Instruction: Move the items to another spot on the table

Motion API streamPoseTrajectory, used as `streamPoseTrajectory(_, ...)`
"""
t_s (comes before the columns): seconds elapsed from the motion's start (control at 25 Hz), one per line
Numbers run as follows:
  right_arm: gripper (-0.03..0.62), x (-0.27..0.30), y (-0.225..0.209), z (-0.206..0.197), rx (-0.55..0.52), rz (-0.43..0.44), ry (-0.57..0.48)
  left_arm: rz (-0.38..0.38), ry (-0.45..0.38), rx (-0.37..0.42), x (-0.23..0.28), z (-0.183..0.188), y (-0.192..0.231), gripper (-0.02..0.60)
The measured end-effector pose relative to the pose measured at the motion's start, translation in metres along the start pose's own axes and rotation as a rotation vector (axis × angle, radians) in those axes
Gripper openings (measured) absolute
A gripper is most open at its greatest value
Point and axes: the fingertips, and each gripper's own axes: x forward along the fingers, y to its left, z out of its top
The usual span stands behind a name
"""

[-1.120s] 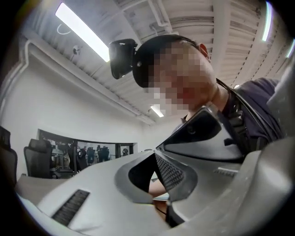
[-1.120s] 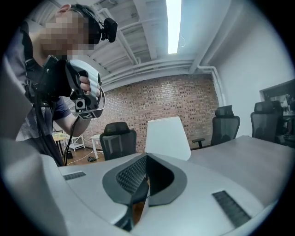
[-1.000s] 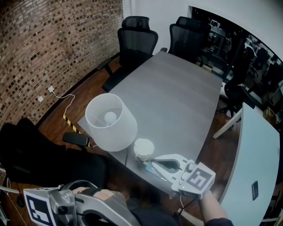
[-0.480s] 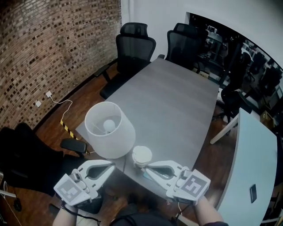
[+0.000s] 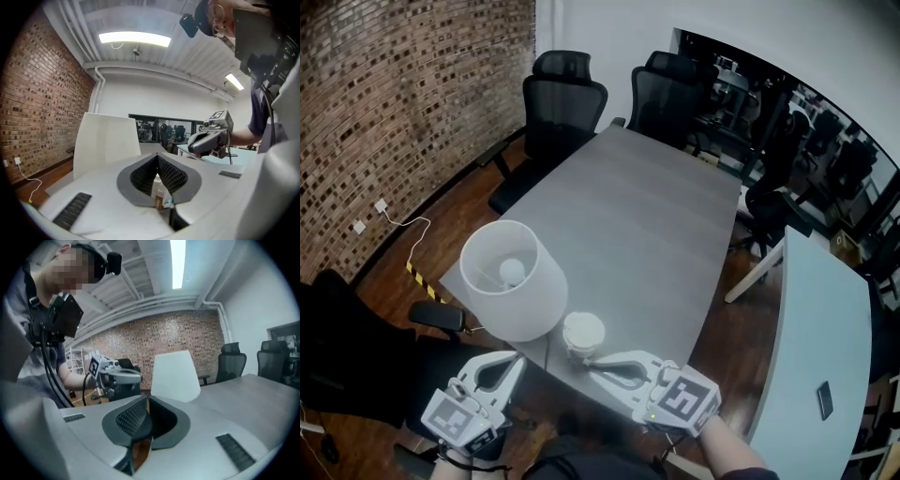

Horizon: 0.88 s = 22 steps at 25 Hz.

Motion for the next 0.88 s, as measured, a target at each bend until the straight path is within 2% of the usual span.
streamPoseTrajectory(0.04,0.031,-0.001,-0.005,-0.022,-0.005,-0.019,0.059,-0.008,0.01,0.0,0.003,-0.008,-0.001,0.005)
streamPoseTrajectory(0.12,0.203,0.0,-0.019,-0.071,-0.018,-0.059,0.174,-0.015,0.032,-0.005,0.011,-0.03,0.001,0.005)
streamPoseTrajectory(0.24,0.224,0.006,-0.039,-0.129,-0.043,-0.136,0.315,-0.044,0.061,-0.011,0.025,-0.053,-0.007,0.005)
streamPoseTrajectory(0.28,0.252,0.009,-0.041,-0.143,-0.028,-0.141,0.346,-0.058,0.07,-0.012,0.029,-0.057,-0.011,0.005)
streamPoseTrajectory(0.44,0.253,0.018,-0.046,-0.181,0.098,-0.129,0.402,-0.067,0.135,0.003,0.042,-0.069,-0.025,0.005)
streamPoseTrajectory(0.6,0.253,0.023,-0.058,-0.226,0.034,-0.16,0.55,-0.071,0.168,0.024,0.047,-0.076,-0.031,0.005)
streamPoseTrajectory(0.68,0.253,0.025,-0.059,-0.243,0.026,-0.15,0.6,-0.03,0.194,0.046,0.048,-0.082,-0.029,0.005)
streamPoseTrajectory(0.8,0.253,0.023,-0.069,-0.259,-0.004,-0.167,0.635,0.098,0.267,0.095,0.053,-0.099,-0.017,0.005)
streamPoseTrajectory(0.88,0.253,0.019,-0.073,-0.272,-0.033,-0.167,0.685,0.129,0.297,0.128,0.058,-0.11,-0.014,0.005)
